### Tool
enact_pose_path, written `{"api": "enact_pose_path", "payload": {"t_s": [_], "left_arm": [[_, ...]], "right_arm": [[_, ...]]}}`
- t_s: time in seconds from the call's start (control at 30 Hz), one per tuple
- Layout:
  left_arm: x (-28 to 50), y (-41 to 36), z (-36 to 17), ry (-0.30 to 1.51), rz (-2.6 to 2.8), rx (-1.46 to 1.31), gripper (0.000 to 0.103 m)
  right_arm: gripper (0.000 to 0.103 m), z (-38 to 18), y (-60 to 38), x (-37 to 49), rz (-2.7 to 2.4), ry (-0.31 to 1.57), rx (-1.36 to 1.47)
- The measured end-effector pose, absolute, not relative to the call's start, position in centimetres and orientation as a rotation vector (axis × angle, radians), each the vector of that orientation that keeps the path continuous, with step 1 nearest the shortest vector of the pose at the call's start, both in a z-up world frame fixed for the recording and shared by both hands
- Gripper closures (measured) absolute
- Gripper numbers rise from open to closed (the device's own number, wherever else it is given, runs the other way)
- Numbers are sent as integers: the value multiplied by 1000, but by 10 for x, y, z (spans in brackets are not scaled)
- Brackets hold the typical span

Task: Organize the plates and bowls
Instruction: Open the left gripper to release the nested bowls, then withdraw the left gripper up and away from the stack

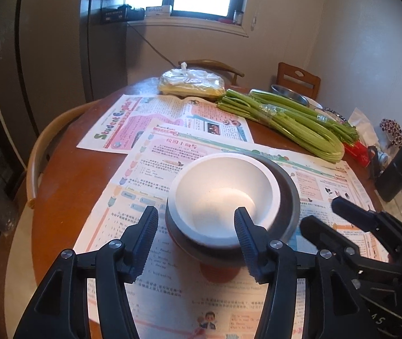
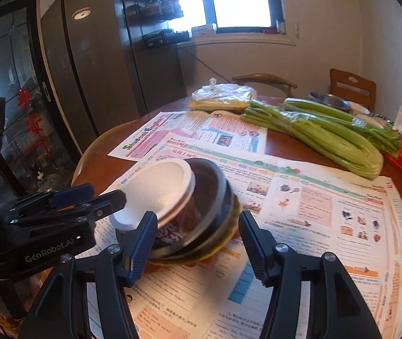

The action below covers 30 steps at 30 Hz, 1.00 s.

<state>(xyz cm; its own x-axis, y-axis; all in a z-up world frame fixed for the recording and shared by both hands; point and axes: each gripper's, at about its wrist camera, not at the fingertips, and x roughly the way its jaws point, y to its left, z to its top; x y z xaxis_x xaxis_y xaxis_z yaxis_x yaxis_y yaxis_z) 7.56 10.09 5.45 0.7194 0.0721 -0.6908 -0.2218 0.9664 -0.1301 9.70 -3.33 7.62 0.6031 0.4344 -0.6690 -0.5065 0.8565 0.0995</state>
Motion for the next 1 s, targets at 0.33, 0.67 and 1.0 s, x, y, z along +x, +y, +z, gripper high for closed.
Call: {"api": "enact_pose_path", "payload": {"t_s": [0.33,0.67,1.0], "left_arm": [[28,79,67,713,191,-198,43],[-8,65,53,728,224,-203,41],[-21,53,37,771,187,-198,41]], "right_arm": [[43,85,-67,55,517,701,-114],[42,75,-90,15,498,699,-149],[42,61,-95,2,489,741,-165]]}}
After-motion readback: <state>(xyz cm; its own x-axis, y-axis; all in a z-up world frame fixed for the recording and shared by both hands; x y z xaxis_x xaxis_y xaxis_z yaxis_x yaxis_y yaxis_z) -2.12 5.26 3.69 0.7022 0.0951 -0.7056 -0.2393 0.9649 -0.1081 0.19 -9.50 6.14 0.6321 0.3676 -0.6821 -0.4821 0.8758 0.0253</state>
